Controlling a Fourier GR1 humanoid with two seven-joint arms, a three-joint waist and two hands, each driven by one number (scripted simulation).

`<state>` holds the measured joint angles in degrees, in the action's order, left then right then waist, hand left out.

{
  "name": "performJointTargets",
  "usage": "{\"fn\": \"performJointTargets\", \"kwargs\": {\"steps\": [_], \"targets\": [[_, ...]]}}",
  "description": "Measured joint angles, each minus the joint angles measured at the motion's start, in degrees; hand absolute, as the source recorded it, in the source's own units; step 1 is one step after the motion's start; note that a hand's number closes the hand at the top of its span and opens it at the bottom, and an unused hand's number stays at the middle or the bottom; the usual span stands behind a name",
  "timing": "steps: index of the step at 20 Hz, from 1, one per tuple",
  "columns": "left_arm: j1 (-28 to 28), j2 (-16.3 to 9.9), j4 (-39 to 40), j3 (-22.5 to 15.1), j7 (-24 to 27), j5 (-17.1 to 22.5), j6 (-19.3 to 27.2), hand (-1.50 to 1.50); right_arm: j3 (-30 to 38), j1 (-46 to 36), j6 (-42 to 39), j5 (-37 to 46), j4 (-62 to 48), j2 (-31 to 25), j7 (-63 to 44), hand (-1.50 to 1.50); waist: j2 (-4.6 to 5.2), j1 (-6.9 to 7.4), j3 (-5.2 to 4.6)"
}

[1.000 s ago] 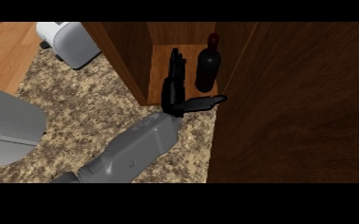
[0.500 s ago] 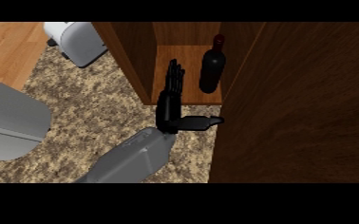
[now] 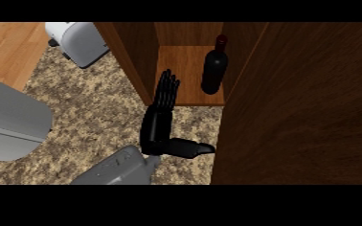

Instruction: Pick up the wine, place it into the cabinet and close the cabinet

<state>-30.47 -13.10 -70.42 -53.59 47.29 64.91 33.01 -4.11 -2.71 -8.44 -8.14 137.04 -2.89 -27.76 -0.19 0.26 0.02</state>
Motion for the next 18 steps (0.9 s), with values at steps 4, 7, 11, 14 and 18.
{"fn": "performJointTargets", "kwargs": {"steps": [4,7,11,14,18], "targets": [[4.70,-6.46,-9.21,-0.60,-2.01,-2.54,-0.74,-1.50,1.57,1.08,-2.39,-3.54,0.04,-1.50,0.20,1.50,-0.02,0.13,0.02],[7.33,-10.99,-15.12,-0.55,-3.59,-3.82,-2.61,-1.50,0.37,0.47,-4.16,-3.72,0.17,-2.81,-0.45,1.50,-0.02,0.20,0.02],[11.17,-16.84,-22.90,-0.27,-5.00,-5.37,-3.79,1.50,-0.87,0.31,-7.96,-4.58,0.36,-5.11,-0.77,1.50,-0.07,0.27,0.01],[15.17,-22.05,-27.44,1.49,-4.87,-5.45,-6.55,1.50,-2.46,2.52,-10.63,-5.10,0.67,-5.82,-0.23,1.50,-0.09,0.17,0.01],[19.49,-27.99,-32.05,4.40,-4.90,-4.55,-10.58,1.50,-6.87,3.11,-11.75,-5.65,0.72,-5.17,-2.05,1.50,-0.09,0.32,-0.02]]}}
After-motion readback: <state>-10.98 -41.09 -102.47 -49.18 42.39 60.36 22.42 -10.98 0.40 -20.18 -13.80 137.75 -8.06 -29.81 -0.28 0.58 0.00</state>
